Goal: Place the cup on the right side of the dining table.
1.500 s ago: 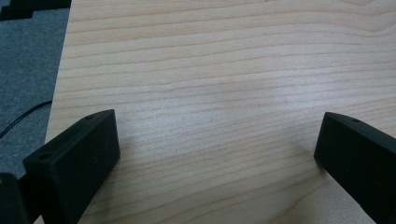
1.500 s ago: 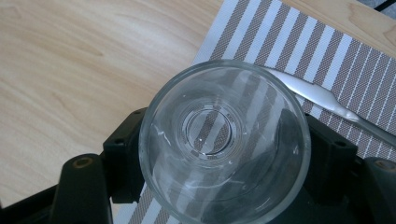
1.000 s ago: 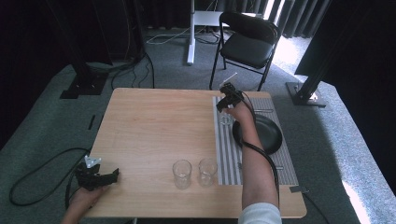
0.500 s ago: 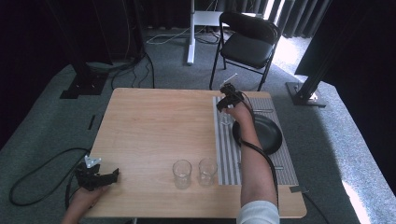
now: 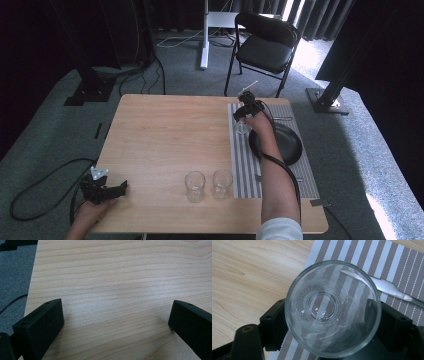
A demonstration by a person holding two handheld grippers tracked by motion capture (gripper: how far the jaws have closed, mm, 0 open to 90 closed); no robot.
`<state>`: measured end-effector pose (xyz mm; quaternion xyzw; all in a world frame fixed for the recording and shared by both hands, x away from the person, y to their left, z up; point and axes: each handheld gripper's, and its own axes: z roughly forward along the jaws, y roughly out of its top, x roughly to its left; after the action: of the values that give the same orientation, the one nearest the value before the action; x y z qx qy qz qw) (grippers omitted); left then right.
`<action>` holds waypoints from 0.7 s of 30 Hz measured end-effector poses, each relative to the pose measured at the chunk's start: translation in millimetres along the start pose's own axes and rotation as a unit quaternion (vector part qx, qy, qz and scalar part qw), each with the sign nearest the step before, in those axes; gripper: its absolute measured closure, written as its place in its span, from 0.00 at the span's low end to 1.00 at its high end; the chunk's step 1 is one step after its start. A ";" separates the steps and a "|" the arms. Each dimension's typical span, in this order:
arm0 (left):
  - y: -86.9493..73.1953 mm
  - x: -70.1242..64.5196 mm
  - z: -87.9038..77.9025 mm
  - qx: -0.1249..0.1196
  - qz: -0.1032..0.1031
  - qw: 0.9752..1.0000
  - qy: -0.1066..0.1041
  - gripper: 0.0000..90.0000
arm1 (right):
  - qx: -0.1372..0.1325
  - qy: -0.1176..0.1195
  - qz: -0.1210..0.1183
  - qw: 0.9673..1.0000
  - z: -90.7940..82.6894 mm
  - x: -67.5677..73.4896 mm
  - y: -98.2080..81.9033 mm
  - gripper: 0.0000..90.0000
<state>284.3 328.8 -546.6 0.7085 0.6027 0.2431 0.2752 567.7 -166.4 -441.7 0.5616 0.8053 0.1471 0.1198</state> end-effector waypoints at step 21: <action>0.0 0.0 0.0 0.000 0.000 1.000 0.000 0.01 | -0.066 -0.012 0.007 0.998 -2.5 -2.2 -29.0 0.17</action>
<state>284.3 328.8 -546.5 0.7086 0.6026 0.2431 0.2751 542.4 -178.2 -450.0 0.5595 0.7885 0.1943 0.1657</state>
